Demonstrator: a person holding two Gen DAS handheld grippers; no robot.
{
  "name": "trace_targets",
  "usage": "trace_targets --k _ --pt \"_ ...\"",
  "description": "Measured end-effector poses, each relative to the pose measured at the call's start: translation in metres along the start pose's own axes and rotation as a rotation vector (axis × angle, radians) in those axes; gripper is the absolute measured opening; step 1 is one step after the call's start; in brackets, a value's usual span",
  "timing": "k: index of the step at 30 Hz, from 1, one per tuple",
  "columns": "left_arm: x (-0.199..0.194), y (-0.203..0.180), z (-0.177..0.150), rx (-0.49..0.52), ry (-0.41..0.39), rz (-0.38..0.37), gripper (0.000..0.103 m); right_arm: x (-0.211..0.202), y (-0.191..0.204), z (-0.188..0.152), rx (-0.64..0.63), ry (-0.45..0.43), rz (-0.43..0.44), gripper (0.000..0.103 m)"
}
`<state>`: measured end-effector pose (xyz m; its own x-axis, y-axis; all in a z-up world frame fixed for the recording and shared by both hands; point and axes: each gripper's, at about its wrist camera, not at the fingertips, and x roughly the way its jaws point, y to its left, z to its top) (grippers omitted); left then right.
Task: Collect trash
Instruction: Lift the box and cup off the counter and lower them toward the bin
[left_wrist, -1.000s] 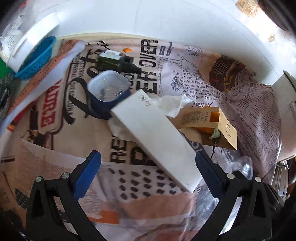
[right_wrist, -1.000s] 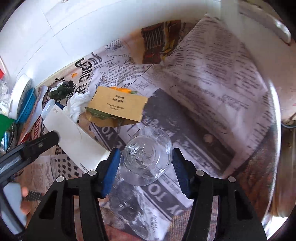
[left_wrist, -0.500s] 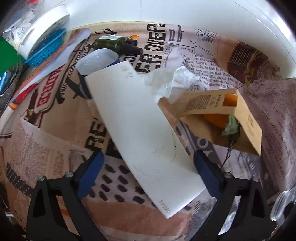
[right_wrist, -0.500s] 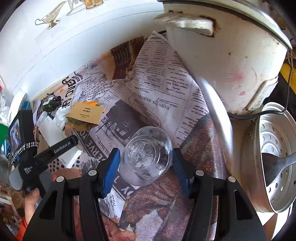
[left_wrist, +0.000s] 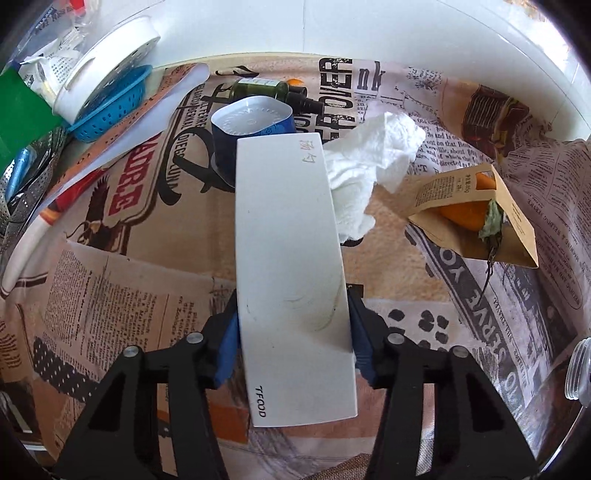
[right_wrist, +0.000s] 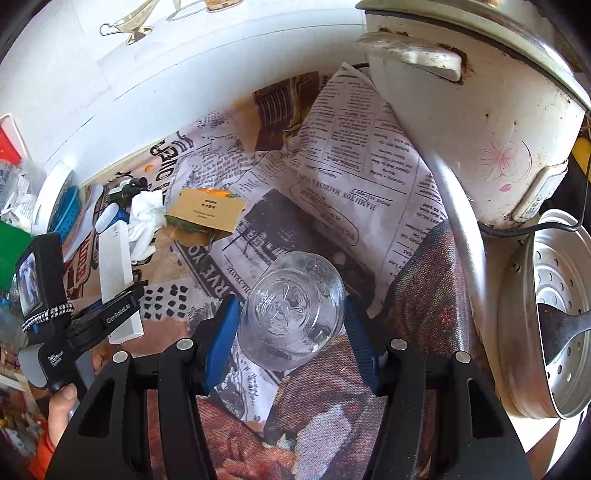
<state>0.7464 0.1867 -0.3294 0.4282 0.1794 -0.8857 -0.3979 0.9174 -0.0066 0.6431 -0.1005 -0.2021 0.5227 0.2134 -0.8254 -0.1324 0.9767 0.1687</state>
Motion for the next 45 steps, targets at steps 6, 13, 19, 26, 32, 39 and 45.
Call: trace_targets --k 6,13,19,26,32,39,45 --pt "-0.02 0.002 -0.001 0.004 -0.032 -0.061 0.05 -0.012 0.005 -0.005 -0.014 -0.024 0.022 0.054" --pt "-0.091 -0.008 -0.012 0.056 -0.138 -0.135 0.05 -0.047 -0.005 -0.014 -0.028 -0.083 0.072 0.054" --pt "-0.166 -0.018 -0.038 0.037 -0.241 -0.189 0.05 -0.094 -0.018 -0.027 -0.084 -0.16 0.12 0.054" --pt "-0.251 -0.031 -0.083 0.037 -0.339 -0.209 0.05 -0.152 -0.028 -0.044 -0.176 -0.248 0.173 0.054" --pt "-0.309 -0.027 -0.117 0.064 -0.401 -0.227 0.05 -0.193 -0.027 -0.06 -0.207 -0.298 0.204 0.054" --pt "-0.342 -0.003 -0.151 0.078 -0.427 -0.274 0.05 -0.229 -0.015 -0.094 -0.193 -0.339 0.207 0.054" --pt "-0.35 0.039 -0.187 0.116 -0.405 -0.33 0.05 -0.246 0.01 -0.137 -0.144 -0.348 0.151 0.054"
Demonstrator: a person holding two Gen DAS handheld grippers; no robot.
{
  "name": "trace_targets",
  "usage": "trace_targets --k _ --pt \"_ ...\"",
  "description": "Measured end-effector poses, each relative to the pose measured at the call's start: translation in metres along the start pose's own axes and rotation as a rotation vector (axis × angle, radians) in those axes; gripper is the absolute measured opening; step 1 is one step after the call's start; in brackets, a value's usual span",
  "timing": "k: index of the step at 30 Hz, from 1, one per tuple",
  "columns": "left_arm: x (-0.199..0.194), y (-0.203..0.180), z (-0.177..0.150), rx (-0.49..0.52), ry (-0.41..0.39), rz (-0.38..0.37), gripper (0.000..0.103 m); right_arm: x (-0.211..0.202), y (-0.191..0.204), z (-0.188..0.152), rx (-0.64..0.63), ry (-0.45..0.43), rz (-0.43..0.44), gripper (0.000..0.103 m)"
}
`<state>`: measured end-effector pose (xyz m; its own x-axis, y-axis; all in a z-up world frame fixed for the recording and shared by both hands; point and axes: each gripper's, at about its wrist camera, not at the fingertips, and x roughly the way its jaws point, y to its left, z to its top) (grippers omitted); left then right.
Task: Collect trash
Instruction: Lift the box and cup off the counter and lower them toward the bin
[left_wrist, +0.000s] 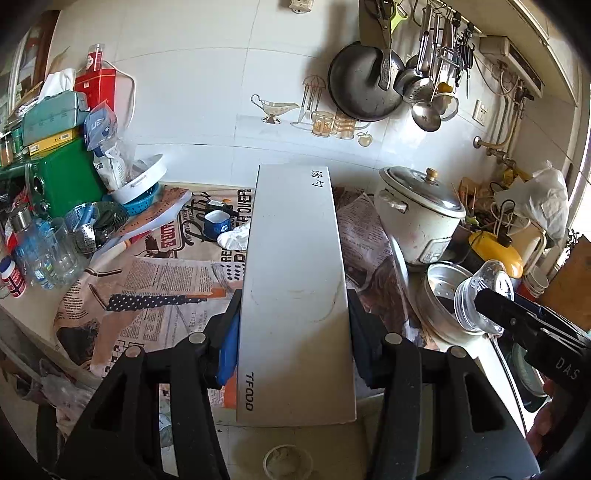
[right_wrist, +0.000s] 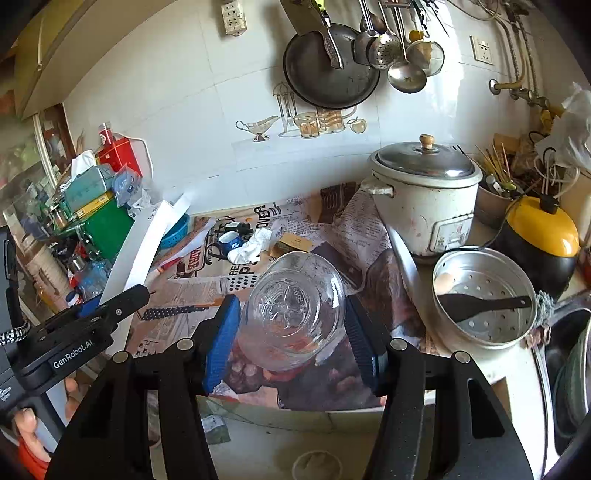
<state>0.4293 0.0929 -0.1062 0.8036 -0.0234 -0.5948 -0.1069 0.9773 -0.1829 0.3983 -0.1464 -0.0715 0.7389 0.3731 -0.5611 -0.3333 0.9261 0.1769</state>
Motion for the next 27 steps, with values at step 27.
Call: trace_targets --k 27 --pt "-0.055 0.055 -0.162 0.011 0.26 -0.058 0.05 -0.036 0.06 -0.147 0.122 0.192 -0.115 0.054"
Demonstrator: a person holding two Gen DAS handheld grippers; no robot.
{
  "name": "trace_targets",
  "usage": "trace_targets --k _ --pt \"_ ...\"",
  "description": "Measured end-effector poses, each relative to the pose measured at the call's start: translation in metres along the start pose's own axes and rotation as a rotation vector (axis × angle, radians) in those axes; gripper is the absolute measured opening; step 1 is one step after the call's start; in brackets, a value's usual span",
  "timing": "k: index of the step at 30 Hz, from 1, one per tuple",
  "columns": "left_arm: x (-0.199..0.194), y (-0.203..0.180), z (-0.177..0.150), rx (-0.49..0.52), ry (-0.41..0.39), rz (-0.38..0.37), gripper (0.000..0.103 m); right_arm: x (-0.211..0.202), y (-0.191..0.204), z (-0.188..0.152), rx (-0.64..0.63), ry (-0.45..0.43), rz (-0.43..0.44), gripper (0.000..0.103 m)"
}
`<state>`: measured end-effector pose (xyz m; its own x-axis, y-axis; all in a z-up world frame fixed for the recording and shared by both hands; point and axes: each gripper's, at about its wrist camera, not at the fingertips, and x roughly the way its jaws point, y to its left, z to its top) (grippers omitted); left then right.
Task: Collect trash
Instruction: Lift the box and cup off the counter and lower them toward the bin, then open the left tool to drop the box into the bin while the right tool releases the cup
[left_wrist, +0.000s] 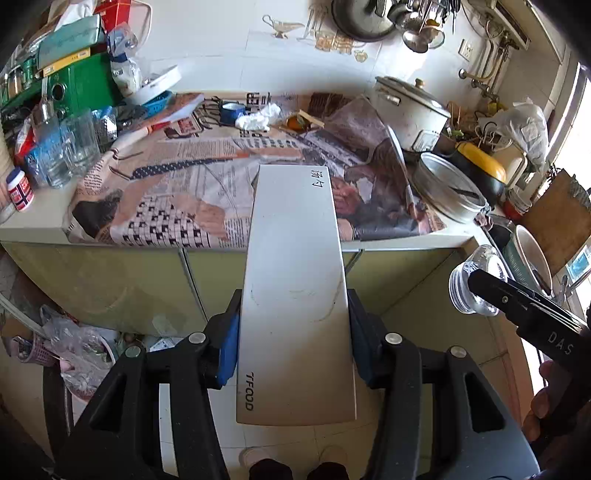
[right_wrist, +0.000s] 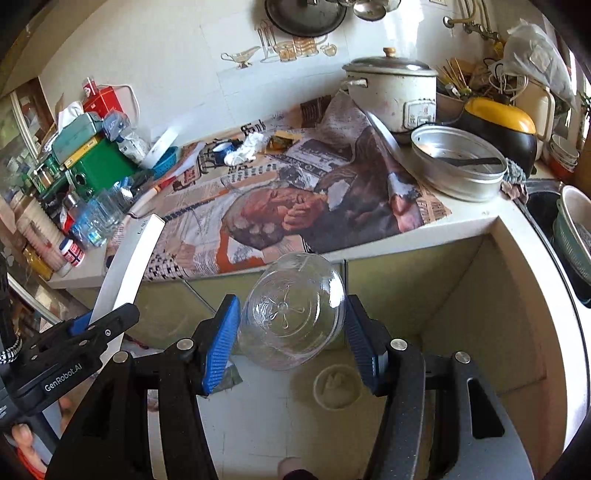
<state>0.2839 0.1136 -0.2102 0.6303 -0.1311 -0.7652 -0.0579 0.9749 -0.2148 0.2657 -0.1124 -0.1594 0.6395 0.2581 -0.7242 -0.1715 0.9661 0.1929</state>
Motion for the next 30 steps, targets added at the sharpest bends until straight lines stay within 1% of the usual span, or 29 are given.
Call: trace_targets --k 6,8,12,16,21,24,27,30 --pt "0.059 -0.019 -0.039 -0.021 0.072 0.008 0.05 0.05 -0.04 -0.031 0.012 0.096 -0.001 0.054" --pt "0.085 -0.024 -0.056 -0.037 0.099 0.013 0.05 0.068 -0.053 -0.042 0.017 0.121 0.001 0.054" --pt "0.133 -0.024 -0.089 -0.079 0.152 0.016 0.05 0.113 -0.079 -0.066 0.02 0.172 0.002 0.054" --pt "0.183 -0.018 -0.128 -0.113 0.201 0.035 0.05 0.158 -0.099 -0.092 0.017 0.226 0.006 0.054" --pt "0.238 -0.001 -0.172 -0.138 0.258 0.076 0.05 0.22 -0.112 -0.131 0.007 0.305 0.01 0.054" --pt "0.265 0.011 -0.19 -0.162 0.289 0.09 0.05 0.253 -0.114 -0.153 -0.001 0.35 0.027 0.054" --pt "0.288 0.021 -0.207 -0.175 0.311 0.1 0.05 0.277 -0.113 -0.169 -0.01 0.384 0.053 0.054" --pt "0.305 0.025 -0.217 -0.172 0.322 0.1 0.05 0.295 -0.113 -0.181 -0.02 0.416 0.062 0.054"
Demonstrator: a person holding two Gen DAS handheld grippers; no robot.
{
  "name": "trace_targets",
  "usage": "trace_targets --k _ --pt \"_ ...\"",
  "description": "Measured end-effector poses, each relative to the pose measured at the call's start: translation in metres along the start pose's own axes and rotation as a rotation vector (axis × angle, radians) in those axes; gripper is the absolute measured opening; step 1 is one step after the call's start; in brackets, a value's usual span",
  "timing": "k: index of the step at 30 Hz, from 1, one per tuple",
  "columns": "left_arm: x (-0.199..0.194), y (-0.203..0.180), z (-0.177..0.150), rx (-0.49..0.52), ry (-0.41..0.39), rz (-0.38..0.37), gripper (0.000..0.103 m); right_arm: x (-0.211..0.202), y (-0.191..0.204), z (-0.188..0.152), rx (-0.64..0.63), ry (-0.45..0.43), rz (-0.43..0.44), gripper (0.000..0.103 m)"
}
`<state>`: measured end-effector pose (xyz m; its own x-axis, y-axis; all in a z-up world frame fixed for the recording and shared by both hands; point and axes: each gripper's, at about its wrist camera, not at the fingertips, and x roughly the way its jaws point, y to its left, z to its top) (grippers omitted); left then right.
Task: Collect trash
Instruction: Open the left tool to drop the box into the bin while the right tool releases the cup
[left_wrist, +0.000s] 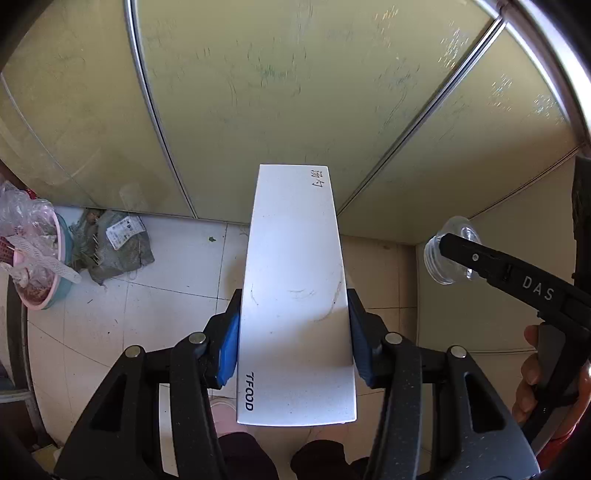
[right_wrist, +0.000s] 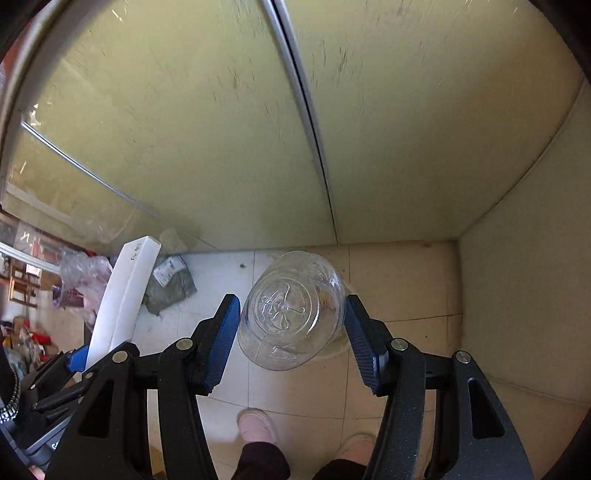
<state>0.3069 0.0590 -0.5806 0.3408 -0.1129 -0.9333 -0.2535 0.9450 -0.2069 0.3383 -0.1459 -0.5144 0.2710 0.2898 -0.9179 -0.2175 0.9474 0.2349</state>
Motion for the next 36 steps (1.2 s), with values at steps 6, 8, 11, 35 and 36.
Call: trace_targets --k 6,8,11,35,36 --pt "0.026 -0.009 -0.005 0.019 0.02 -0.012 0.05 0.014 -0.01 -0.003 0.002 0.024 0.014 0.057" --pt "0.033 -0.016 -0.007 0.028 0.032 -0.026 0.05 0.01 -0.015 -0.003 0.001 0.019 0.014 0.06" --pt "0.043 -0.028 -0.008 0.038 0.052 -0.054 0.05 0.008 -0.022 -0.002 0.001 0.016 -0.003 0.06" --pt "-0.051 -0.062 0.025 0.079 0.006 -0.036 0.064 -0.096 -0.014 0.016 0.03 -0.072 -0.023 0.06" --pt "-0.071 -0.063 0.03 0.084 -0.009 -0.037 0.064 -0.107 -0.01 0.018 0.028 -0.081 -0.023 0.06"
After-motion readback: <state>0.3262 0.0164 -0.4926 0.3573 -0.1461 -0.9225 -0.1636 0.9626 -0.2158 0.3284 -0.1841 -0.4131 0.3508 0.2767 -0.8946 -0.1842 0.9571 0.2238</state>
